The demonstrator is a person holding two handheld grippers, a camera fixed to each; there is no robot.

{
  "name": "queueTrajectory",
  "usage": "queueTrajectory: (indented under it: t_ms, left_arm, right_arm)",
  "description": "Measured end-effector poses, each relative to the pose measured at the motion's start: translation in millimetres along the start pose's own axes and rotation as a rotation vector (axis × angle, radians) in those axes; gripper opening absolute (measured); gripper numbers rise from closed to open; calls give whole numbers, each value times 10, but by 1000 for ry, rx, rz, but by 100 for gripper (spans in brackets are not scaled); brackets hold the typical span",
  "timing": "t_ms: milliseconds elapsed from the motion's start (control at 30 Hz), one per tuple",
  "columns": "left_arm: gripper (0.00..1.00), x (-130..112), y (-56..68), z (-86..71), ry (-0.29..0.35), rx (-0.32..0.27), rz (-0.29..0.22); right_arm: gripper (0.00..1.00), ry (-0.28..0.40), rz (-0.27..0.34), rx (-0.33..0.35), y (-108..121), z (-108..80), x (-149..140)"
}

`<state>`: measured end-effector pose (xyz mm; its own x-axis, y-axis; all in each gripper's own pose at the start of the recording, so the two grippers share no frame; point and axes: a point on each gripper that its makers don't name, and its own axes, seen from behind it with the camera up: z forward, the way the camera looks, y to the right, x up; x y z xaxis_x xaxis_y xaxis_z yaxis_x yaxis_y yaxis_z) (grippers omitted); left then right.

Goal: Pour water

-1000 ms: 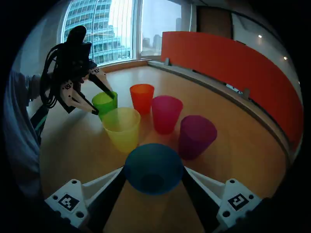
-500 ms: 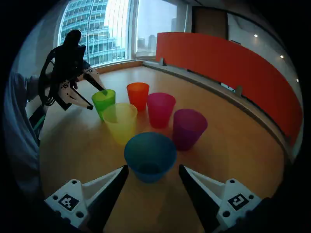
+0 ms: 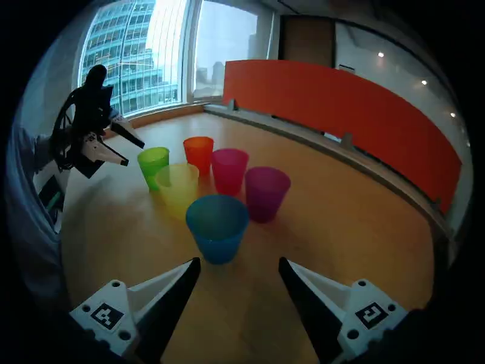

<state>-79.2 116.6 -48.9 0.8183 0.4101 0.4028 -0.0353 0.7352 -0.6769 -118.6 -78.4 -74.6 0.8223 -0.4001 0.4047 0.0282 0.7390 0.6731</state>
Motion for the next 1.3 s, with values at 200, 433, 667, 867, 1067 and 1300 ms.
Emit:
queueTrajectory:
  t_ms: [200, 433, 667, 867, 1067, 1300]
  left_arm:
    - [98, 58, -33, -70, 34, 35, -20]
    - [98, 176, -138, -193, 103, 108, -29]
    - [98, 321, -339, -359, 197, 206, -84]
    - [98, 453, -548, -539, 291, 309, -123]
    - [99, 549, -724, -719, 368, 417, -134]
    - [98, 726, -823, -976, 481, 509, -156]
  right_arm:
    - [100, 50, 35, -39, 57, -84, 101]
    - [100, 149, 66, -115, 149, -227, 355]
    - [100, 265, 116, -232, 370, -396, 624]
    - [100, 354, 142, -354, 604, -547, 799]
    - [100, 436, 157, -453, 746, -682, 946]
    - [100, 521, 187, -533, 857, -833, 1097]
